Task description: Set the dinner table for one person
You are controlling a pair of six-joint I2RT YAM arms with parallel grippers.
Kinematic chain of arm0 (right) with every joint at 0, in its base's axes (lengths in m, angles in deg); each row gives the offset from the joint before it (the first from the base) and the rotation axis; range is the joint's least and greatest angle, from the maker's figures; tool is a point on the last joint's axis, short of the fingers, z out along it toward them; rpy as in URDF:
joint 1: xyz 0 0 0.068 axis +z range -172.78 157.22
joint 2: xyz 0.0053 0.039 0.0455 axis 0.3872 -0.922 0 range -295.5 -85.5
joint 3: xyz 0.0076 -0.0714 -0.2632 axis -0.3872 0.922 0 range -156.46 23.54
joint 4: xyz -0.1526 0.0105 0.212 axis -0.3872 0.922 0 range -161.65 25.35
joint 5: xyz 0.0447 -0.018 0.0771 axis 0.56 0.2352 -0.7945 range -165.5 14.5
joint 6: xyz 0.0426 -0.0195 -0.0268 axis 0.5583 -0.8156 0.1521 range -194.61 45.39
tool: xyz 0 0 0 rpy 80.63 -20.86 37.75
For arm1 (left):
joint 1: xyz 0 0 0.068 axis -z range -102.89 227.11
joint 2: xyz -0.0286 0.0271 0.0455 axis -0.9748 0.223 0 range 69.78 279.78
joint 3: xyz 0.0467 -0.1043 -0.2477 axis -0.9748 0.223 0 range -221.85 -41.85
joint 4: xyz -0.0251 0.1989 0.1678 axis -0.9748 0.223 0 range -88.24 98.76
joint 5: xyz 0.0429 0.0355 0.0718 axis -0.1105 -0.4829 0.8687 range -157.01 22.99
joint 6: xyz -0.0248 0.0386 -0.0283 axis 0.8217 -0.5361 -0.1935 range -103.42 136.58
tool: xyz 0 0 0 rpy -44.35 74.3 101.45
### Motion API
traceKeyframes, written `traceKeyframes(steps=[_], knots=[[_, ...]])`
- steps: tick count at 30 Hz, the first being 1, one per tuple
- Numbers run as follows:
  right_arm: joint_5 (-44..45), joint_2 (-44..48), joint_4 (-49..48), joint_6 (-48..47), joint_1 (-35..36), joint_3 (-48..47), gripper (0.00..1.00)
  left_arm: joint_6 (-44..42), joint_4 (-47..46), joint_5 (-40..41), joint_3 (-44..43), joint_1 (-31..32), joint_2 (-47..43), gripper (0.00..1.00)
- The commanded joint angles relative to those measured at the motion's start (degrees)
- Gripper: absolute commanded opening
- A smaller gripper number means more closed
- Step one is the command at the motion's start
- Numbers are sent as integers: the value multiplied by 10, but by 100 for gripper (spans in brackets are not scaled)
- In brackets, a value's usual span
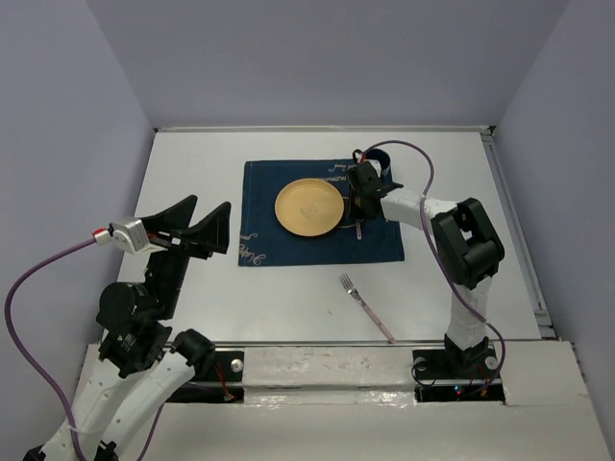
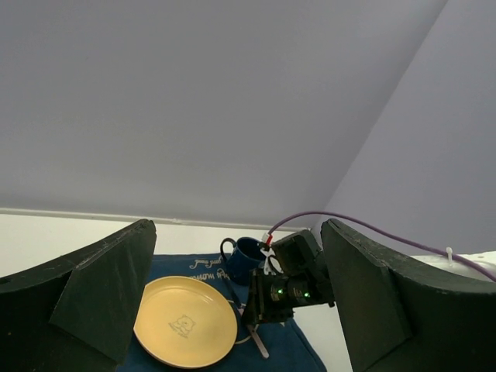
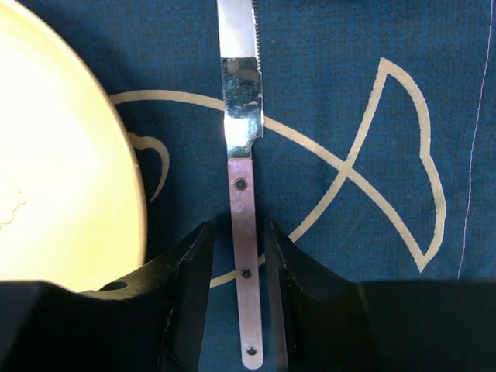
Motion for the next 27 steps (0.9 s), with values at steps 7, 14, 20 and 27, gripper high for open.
traceKeyframes(steps=[7, 14, 20, 27], knots=[[-77, 187, -13, -43, 42, 103, 48, -3, -32, -3, 4, -4, 1, 99], [-123, 363, 94, 11, 145, 276, 58, -4, -32, -1, 4, -4, -1, 99], [-134, 445, 205, 95, 208, 346, 64, -6, -33, -3, 2, -4, -2, 99], [-114, 438, 263, 136, 234, 360, 63, -6, -31, -3, 2, -4, -3, 99]])
